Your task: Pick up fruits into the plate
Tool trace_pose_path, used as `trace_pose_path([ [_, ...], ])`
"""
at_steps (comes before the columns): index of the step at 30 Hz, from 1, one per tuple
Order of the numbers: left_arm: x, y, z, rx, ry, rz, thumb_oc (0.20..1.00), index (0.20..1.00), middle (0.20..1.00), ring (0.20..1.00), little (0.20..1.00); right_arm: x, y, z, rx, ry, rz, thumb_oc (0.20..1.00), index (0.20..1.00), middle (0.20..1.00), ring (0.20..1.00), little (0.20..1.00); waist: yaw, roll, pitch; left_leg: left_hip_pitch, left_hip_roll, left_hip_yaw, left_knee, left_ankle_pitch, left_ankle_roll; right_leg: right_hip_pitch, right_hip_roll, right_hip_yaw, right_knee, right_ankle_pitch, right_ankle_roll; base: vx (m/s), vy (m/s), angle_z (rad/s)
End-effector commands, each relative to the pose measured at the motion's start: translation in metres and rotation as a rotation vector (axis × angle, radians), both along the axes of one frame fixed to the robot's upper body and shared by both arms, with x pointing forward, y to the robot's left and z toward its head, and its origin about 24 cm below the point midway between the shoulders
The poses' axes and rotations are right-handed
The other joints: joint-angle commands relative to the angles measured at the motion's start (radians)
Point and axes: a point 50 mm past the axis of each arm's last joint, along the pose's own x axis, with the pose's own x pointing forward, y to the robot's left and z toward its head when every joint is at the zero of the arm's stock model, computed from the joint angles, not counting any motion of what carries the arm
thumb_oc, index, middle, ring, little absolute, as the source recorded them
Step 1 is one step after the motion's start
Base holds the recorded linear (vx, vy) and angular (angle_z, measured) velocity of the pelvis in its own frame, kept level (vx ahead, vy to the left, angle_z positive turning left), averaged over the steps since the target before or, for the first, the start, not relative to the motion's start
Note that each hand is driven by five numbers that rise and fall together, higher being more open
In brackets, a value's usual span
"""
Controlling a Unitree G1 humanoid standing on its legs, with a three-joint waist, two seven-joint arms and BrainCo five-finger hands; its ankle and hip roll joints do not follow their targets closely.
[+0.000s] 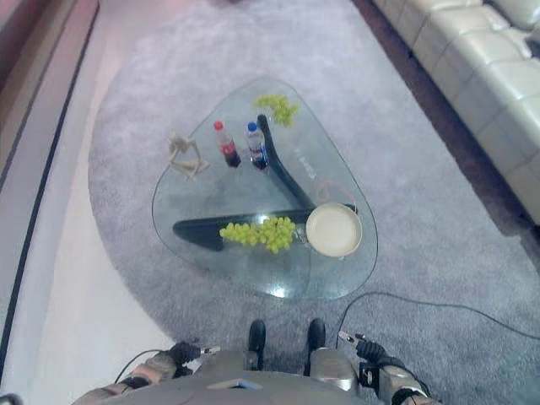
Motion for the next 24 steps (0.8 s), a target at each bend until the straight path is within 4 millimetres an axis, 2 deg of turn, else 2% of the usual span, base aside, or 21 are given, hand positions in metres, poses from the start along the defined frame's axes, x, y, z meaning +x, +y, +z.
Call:
trace_pose_path([
  [1,0.046,-0.01,0.02,0.07,-0.194,-0.086,1.0,1.0,1.0,1.0,1.0,0.03,0.015,0.009,0.05,-0.105,0.027,1.0,1.0,1.0,1.0,1.0,-0.007,-0.013,0.076,0.006,-0.019,0.068,0.069,-0.103,0.056,-0.064,-0.019,0.059,0.13,-0.033,0.036,-0.07,-0.004,-0.02],
  [8,0.124,-0.02,0.076,0.206,-0.497,-0.246,1.0,1.0,1.0,1.0,1.0,0.078,0.001,0.038,0.027,-0.256,0.051,1.0,1.0,1.0,1.0,1.0,-0.033,0.024,0.177,-0.096,-0.027,0.048,0.109,-0.077,0.041,-0.171,-0.011,0.072,0.18,-0.03,0.022,-0.08,0.042,-0.05],
  [10,0.148,-0.019,0.101,0.251,-0.589,-0.274,1.0,1.0,1.0,1.0,1.0,0.094,-0.003,0.05,0.025,-0.315,0.06,1.0,1.0,1.0,1.0,1.0,-0.041,0.032,0.214,-0.152,-0.031,0.044,0.149,-0.069,0.036,-0.226,-0.012,0.079,0.217,-0.032,0.019,-0.1,0.048,-0.26],
  [12,0.158,-0.015,0.113,0.28,-0.637,-0.275,1.0,1.0,1.0,1.0,1.0,0.1,-0.005,0.055,0.022,-0.337,0.069,1.0,1.0,1.0,1.0,1.0,-0.047,0.036,0.229,-0.173,-0.032,0.045,0.161,-0.065,0.033,-0.248,-0.012,0.081,0.231,-0.031,0.018,-0.07,0.051,-0.13],
  [13,0.177,-0.006,0.141,0.323,-0.726,-0.266,1.0,1.0,1.0,1.0,1.0,0.111,-0.005,0.064,0.016,-0.373,0.083,1.0,1.0,1.0,1.0,1.0,-0.058,0.043,0.25,-0.214,-0.035,0.05,0.176,-0.057,0.031,-0.292,-0.012,0.088,0.246,-0.029,0.018,-0.06,0.053,-0.07],
  [14,0.184,-0.003,0.151,0.342,-0.758,-0.265,1.0,1.0,1.0,1.0,1.0,0.114,-0.005,0.066,0.015,-0.384,0.087,1.0,1.0,1.0,1.0,1.0,-0.06,0.045,0.25,-0.232,-0.035,0.053,0.18,-0.055,0.031,-0.314,-0.012,0.091,0.253,-0.028,0.018,-0.09,0.053,-0.18],
  [15,0.201,0.002,0.182,0.396,-0.844,-0.278,1.0,1.0,1.0,1.0,1.0,0.12,-0.004,0.071,0.015,-0.409,0.089,1.0,1.0,1.0,1.0,1.0,-0.065,0.048,0.25,-0.277,-0.036,0.062,0.185,-0.05,0.031,-0.365,-0.012,0.097,0.265,-0.025,0.019,-0.07,0.009,-0.2],
  [19,0.229,0.006,0.245,0.532,-0.977,-0.331,1.0,1.0,1.0,1.0,1.0,0.131,0.001,0.079,0.031,-0.465,0.075,1.0,1.0,1.0,1.0,1.0,-0.069,0.042,0.25,-0.385,-0.041,0.074,0.217,-0.047,0.038,-0.481,-0.008,0.105,0.306,-0.019,0.024,-0.07,-0.06,-0.15],
  [20,0.237,0.008,0.268,0.621,-1.016,-0.354,1.0,1.0,1.0,1.0,1.0,0.135,0.004,0.082,0.048,-0.49,0.064,1.0,1.0,1.0,1.0,1.0,-0.07,0.036,0.25,-0.429,-0.042,0.077,0.232,-0.047,0.04,-0.524,-0.007,0.106,0.323,-0.018,0.025,-0.07,-0.096,-0.05],
  [22,0.243,0.009,0.286,0.724,-1.043,-0.381,1.0,1.0,1.0,1.0,1.0,0.138,0.007,0.084,0.063,-0.512,0.057,1.0,1.0,1.0,1.0,1.0,-0.073,0.029,0.25,-0.472,-0.046,0.075,0.254,-0.049,0.043,-0.567,-0.002,0.108,0.344,-0.017,0.025,-0.06,-0.09,-0.05],
  [24,0.249,0.013,0.311,0.911,-1.05,-0.409,1.0,1.0,1.0,1.0,1.0,0.142,0.011,0.088,0.09,-0.546,0.051,1.0,1.0,1.0,1.0,1.0,-0.083,0.017,0.25,-0.541,-0.047,0.078,0.294,-0.052,0.043,-0.631,0.004,0.11,0.377,-0.016,0.023,-0.05,-0.064,-0.03],
])
